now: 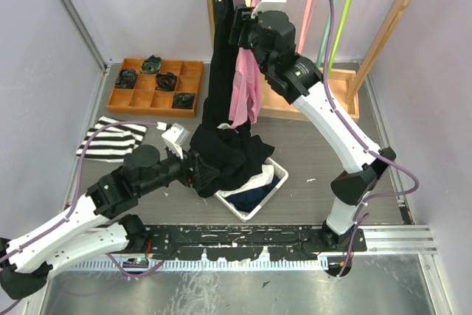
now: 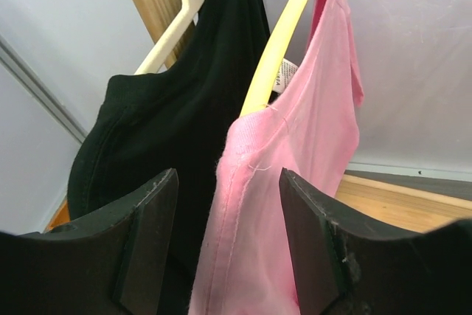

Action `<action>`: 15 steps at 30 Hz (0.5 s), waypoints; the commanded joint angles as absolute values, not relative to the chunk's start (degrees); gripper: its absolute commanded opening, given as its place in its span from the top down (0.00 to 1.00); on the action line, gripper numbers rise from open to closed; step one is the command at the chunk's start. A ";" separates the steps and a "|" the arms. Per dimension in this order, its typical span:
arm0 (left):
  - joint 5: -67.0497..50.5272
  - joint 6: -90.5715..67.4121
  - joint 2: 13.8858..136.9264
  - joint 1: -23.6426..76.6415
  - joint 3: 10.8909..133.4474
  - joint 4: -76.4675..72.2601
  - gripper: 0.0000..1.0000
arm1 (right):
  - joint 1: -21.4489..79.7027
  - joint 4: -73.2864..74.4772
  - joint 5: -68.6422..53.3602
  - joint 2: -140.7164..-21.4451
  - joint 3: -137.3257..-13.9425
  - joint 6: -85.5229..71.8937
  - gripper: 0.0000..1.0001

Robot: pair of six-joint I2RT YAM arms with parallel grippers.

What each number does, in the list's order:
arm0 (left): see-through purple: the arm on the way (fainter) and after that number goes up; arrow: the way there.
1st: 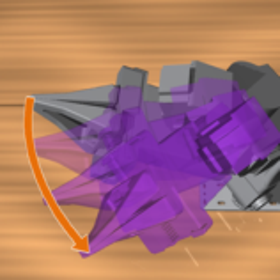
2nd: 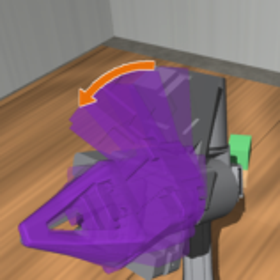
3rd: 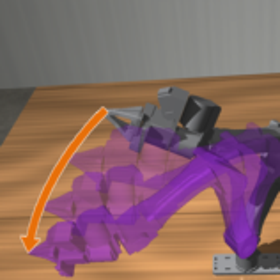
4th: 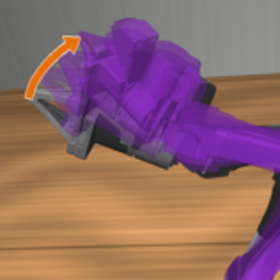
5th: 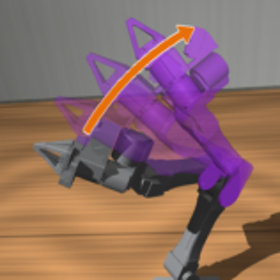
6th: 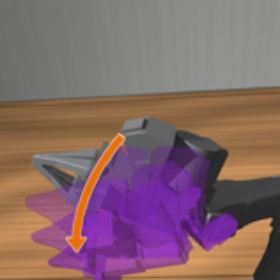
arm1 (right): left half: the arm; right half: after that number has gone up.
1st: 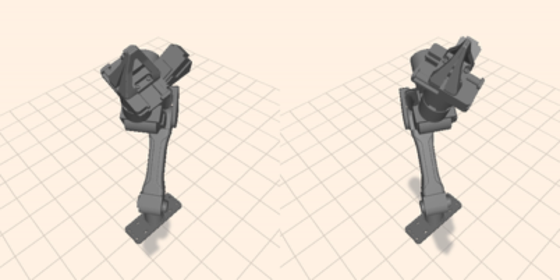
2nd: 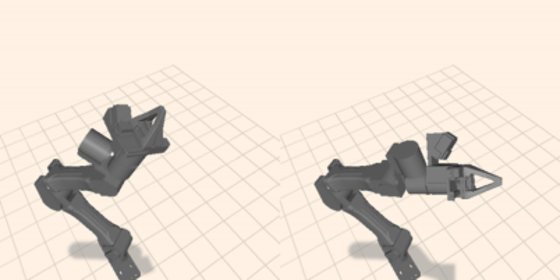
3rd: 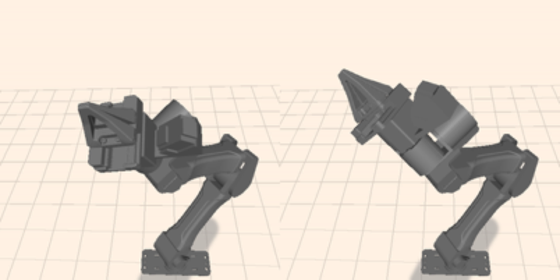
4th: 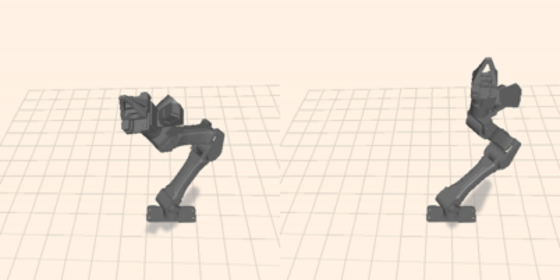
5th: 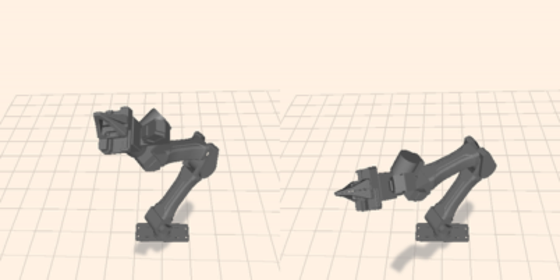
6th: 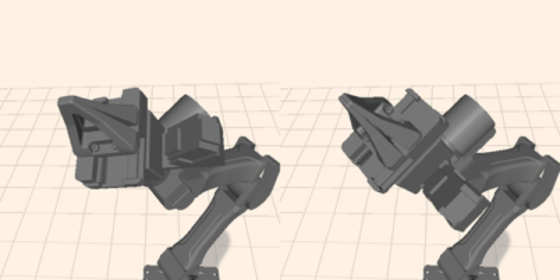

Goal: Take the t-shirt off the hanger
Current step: Pick up the hanger from the clothesline.

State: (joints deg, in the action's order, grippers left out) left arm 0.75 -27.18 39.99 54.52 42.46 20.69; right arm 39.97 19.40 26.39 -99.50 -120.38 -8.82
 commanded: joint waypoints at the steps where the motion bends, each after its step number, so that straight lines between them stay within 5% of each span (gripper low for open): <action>1: 3.86 -26.54 36.93 54.58 44.30 18.28 0.19 | 40.20 19.23 29.36 -100.17 -124.89 -8.00 0.38; 15: 5.39 -26.98 34.81 54.52 43.40 17.66 0.19 | 40.08 23.07 34.13 -103.34 -130.39 -6.90 0.50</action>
